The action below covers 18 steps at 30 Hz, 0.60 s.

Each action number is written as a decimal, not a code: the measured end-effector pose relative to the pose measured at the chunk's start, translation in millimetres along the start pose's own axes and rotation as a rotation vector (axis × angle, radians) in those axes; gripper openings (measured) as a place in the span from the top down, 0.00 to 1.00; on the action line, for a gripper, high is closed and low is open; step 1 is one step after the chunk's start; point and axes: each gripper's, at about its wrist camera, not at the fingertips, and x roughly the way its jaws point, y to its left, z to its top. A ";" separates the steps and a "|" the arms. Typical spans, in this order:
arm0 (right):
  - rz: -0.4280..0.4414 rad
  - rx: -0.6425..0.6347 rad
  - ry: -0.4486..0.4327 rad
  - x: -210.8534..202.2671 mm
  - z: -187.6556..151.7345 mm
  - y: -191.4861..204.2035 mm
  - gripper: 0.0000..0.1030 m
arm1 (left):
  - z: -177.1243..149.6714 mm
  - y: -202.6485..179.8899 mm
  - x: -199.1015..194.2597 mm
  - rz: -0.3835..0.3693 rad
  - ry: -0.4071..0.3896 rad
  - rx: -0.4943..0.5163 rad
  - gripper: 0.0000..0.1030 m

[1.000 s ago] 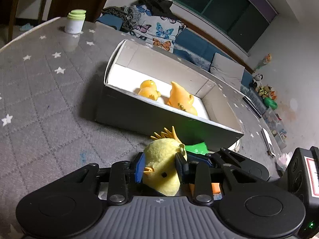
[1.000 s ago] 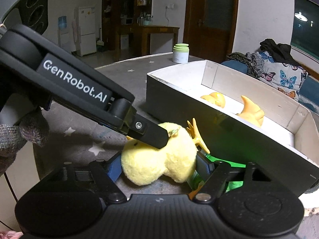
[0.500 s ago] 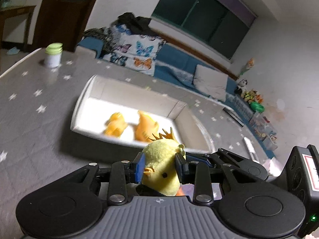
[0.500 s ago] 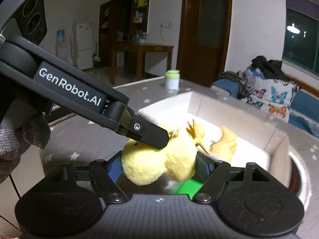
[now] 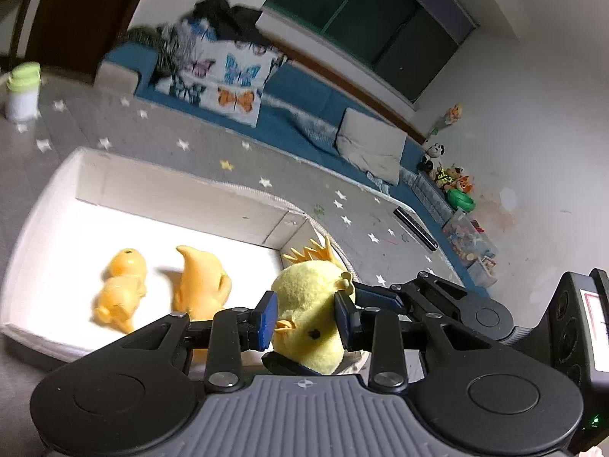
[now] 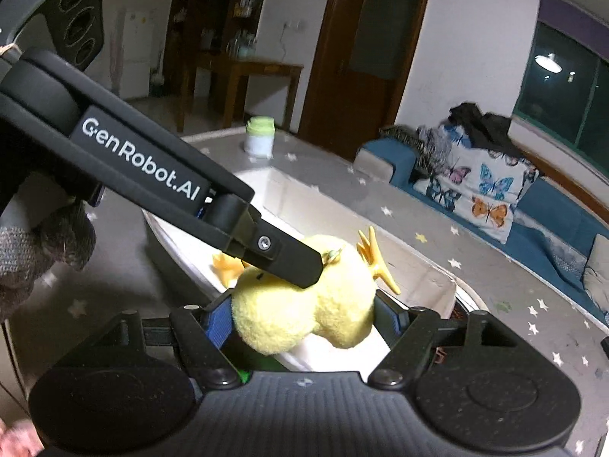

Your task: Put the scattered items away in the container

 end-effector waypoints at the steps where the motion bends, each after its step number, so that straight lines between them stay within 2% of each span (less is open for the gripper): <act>1: 0.006 -0.011 0.025 7.2 1.2 -6.5 0.27 | 1.4 2.3 5.8 -0.003 0.008 -0.013 0.66; 11: 0.060 -0.099 0.166 49.3 4.5 -22.7 0.27 | 8.5 23.1 50.7 0.011 0.075 -0.082 0.67; 18: 0.110 -0.138 0.257 76.2 5.5 -29.3 0.28 | 10.9 29.4 65.1 0.029 0.110 -0.098 0.67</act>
